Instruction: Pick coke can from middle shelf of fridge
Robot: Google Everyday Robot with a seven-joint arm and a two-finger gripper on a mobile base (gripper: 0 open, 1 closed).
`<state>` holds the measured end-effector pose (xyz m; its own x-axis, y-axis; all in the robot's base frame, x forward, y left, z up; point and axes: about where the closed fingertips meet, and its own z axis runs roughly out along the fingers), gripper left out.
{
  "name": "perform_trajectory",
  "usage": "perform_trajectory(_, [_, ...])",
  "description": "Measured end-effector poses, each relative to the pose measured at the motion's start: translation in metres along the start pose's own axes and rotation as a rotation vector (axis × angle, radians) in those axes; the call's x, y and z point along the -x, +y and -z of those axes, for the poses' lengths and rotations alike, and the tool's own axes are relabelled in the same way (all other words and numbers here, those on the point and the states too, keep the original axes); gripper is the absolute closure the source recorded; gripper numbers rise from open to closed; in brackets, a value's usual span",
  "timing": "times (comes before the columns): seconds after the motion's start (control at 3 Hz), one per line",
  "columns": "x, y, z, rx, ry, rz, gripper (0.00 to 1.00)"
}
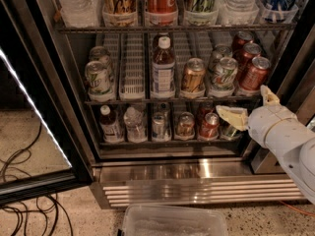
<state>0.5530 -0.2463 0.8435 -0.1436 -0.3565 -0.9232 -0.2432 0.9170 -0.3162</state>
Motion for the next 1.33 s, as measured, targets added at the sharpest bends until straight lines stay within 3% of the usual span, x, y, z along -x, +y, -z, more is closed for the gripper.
perform_trajectory(0.67, [0.004,-0.024,0.006,-0.087,-0.014,0.032,0.24])
perform_trajectory(1.33, [-0.001,-0.036,-0.003,-0.111,-0.004,0.042,0.28])
